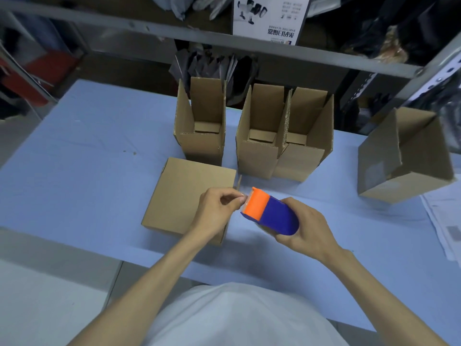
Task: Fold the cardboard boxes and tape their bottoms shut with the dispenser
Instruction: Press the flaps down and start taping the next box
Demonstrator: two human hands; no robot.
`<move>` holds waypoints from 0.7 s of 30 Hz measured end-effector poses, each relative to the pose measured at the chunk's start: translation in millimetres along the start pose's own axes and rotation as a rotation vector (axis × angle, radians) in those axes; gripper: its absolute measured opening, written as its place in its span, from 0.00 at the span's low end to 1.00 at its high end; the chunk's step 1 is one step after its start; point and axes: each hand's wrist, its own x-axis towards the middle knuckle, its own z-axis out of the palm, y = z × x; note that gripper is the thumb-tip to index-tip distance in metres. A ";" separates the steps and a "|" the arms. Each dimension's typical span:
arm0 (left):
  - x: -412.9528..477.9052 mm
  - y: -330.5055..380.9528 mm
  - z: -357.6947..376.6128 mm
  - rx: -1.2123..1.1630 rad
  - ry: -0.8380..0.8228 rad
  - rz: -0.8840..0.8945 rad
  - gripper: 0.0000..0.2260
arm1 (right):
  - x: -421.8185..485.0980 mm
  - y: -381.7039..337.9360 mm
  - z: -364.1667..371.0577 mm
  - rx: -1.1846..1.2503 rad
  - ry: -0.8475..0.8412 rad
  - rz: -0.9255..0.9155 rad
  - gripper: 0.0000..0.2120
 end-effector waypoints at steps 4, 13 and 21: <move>-0.6 -1.4 -9.0 -0.065 -0.043 -0.132 0.06 | 1.8 0.8 0.3 -0.001 -0.066 -0.029 0.25; 4.6 -6.9 -12.0 -0.057 -0.067 -0.258 0.03 | 9.2 -6.1 0.9 -0.012 -0.022 -0.024 0.26; 25.9 -33.6 -43.7 0.092 0.143 -0.410 0.07 | 11.0 2.8 -4.5 -0.109 -0.125 -0.094 0.20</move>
